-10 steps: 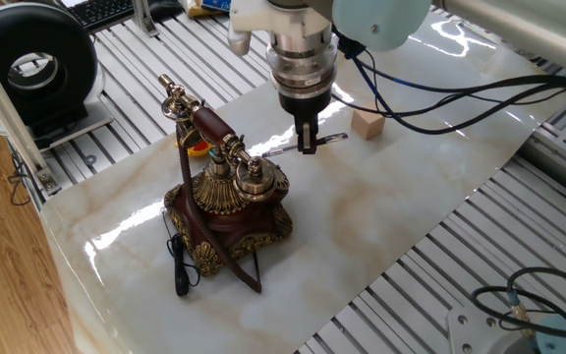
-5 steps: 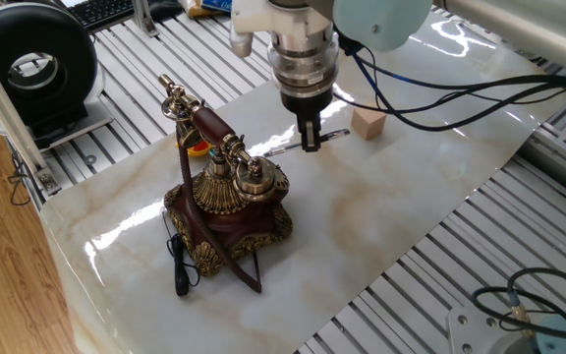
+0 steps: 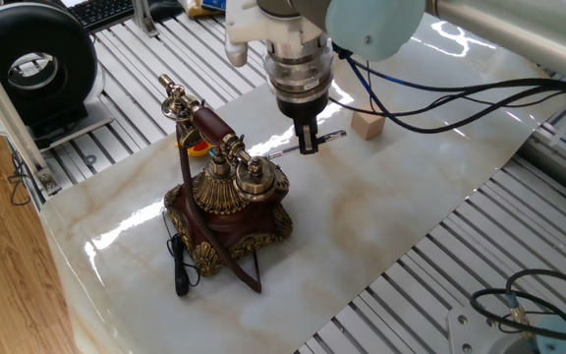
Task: Dial a number on an old rotary phone
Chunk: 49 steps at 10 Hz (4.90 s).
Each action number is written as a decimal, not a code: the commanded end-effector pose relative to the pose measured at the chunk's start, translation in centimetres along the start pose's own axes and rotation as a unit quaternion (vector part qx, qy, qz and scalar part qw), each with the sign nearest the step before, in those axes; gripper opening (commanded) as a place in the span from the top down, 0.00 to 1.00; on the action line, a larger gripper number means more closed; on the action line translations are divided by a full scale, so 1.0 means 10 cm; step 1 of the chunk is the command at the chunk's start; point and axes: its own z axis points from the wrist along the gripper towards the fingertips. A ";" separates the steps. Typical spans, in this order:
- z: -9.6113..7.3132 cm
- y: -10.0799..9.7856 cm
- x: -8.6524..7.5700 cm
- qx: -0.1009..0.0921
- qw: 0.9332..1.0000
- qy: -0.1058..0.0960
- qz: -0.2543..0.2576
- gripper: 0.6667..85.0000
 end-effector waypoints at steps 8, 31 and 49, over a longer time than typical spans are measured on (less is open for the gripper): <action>0.00 0.05 -0.18 0.001 1.000 -0.002 0.002 0.99; 0.35 -0.21 -0.09 -0.018 0.998 0.009 -0.052 0.99; -0.08 0.38 0.03 -0.106 0.986 0.020 0.126 0.99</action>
